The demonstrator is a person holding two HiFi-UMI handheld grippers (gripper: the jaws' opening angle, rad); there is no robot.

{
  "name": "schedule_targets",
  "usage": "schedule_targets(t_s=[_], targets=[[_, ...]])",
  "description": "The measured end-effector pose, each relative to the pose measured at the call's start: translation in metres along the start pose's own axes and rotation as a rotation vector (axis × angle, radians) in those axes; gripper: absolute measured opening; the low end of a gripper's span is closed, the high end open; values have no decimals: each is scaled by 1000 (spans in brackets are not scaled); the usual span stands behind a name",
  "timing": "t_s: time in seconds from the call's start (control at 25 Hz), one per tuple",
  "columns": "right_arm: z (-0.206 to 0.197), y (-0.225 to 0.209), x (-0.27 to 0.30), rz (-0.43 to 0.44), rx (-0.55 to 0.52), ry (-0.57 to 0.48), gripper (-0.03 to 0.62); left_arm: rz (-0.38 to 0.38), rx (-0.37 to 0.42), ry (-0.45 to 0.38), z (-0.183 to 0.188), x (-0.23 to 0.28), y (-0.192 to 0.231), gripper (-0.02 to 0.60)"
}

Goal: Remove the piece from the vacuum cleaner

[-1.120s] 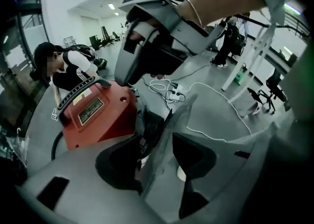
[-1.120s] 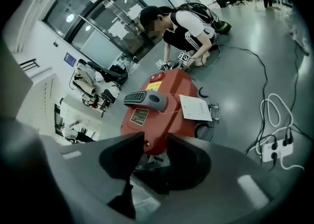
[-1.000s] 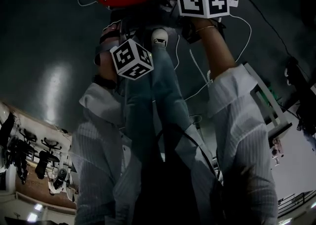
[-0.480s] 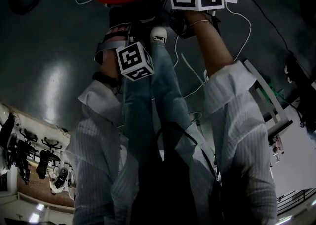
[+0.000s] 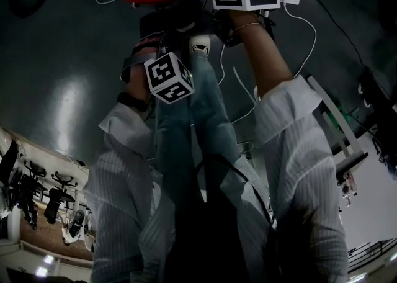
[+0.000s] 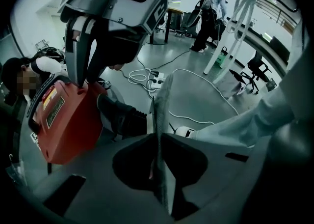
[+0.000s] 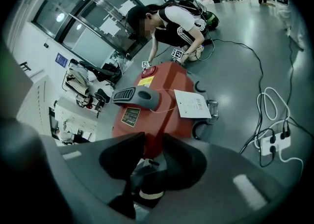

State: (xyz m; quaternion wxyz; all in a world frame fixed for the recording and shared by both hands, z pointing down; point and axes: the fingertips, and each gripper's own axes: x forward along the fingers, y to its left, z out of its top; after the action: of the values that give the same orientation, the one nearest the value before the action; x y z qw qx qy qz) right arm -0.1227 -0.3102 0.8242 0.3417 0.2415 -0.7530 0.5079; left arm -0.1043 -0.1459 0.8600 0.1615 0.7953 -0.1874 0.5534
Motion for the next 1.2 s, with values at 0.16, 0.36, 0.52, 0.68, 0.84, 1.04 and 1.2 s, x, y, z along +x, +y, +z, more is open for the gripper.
schedule_targets(t_s=[0.16,0.36,0.52,0.68,0.84,1.04,1.2], targets=[[1,-6,1,-1,0,-3,114,-86,-8,17,-2,5,-26,30],[1,-7,1,-10,-23,-25,91,-45,-72,4,-14,4,-45,28],[-4,16,-14,32,-88,-65,12,-8,-182,-20,-15,-28,-31,28],[-15,75,-78,79,-207,-173,3,9,-267,-82,-4,-97,-29,28],[-43,112,-180,53,-320,-339,2,74,-186,-123,30,-157,-49,28],[-30,175,-321,-9,-394,-569,2,167,-140,-170,81,-265,-41,28],[-1,239,-422,-86,-514,-726,2,265,-165,-265,127,-365,-19,28]])
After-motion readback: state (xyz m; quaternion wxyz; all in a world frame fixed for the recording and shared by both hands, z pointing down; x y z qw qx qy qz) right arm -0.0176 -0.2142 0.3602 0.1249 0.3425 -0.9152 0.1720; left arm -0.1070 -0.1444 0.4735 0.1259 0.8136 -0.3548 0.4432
